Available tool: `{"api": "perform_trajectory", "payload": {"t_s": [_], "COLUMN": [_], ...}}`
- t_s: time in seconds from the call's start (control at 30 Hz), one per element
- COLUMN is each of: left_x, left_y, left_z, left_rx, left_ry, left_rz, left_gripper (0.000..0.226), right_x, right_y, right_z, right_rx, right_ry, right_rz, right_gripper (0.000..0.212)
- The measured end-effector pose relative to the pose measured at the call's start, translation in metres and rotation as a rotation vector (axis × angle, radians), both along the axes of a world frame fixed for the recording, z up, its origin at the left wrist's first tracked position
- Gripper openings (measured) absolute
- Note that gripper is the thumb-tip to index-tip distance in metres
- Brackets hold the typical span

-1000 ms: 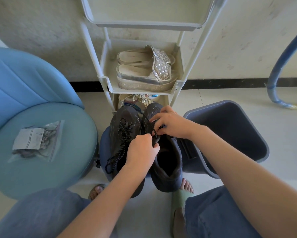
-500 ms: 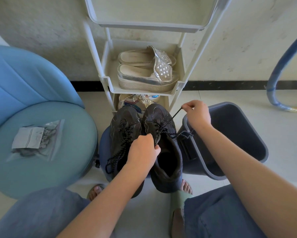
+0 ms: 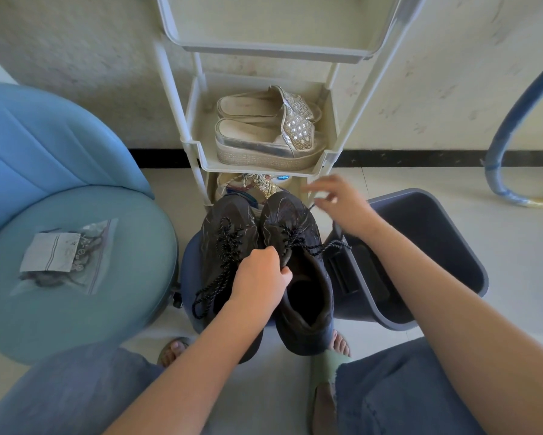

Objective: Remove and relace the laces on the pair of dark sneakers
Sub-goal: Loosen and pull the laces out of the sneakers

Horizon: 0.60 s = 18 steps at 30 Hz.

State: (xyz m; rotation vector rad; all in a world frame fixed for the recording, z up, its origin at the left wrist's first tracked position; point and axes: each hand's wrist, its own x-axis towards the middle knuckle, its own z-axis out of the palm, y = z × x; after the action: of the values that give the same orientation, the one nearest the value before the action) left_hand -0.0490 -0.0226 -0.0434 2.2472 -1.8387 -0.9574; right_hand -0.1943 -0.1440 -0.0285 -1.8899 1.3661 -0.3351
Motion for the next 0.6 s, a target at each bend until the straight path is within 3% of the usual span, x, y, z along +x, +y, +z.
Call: {"api": "perform_trajectory", "payload": {"t_s": [0.07,0.1,0.23,0.33,0.43,0.47,0.6], "left_x": [0.0,0.0,0.001,0.0,0.001,0.001,0.002], "left_y": [0.0,0.0,0.0,0.0,-0.001,0.0,0.001], "left_z": [0.001,0.001,0.001,0.003,0.004,0.004,0.009], "left_rx": [-0.007,-0.007,-0.005,-0.004,0.029,0.042,0.012], "left_ry": [-0.003,0.0,0.013,0.001,-0.041,-0.038,-0.007], "left_rz": [0.003,0.006,0.009,-0.001,-0.038,-0.041,-0.01], "left_gripper": [0.024,0.024,0.023,0.024,0.023,0.023,0.039], "right_x": [0.007,0.009,0.012,0.017,0.013,0.007,-0.011], "right_y": [0.012,0.015,0.015,0.019,0.01,0.004,0.004], "right_z": [-0.004,-0.008,-0.014,-0.014,-0.006,-0.001,0.009], "right_rx": [0.142,0.196,0.196,0.209,0.067,0.02,0.144], "right_ry": [0.14,0.188,0.111,0.007,-0.203,-0.226,0.059], "right_rz": [0.341,0.412,0.385,0.222,-0.354,-0.452,-0.24], "right_gripper": [0.022,0.019,0.015,0.006,0.011,0.011,0.035]}}
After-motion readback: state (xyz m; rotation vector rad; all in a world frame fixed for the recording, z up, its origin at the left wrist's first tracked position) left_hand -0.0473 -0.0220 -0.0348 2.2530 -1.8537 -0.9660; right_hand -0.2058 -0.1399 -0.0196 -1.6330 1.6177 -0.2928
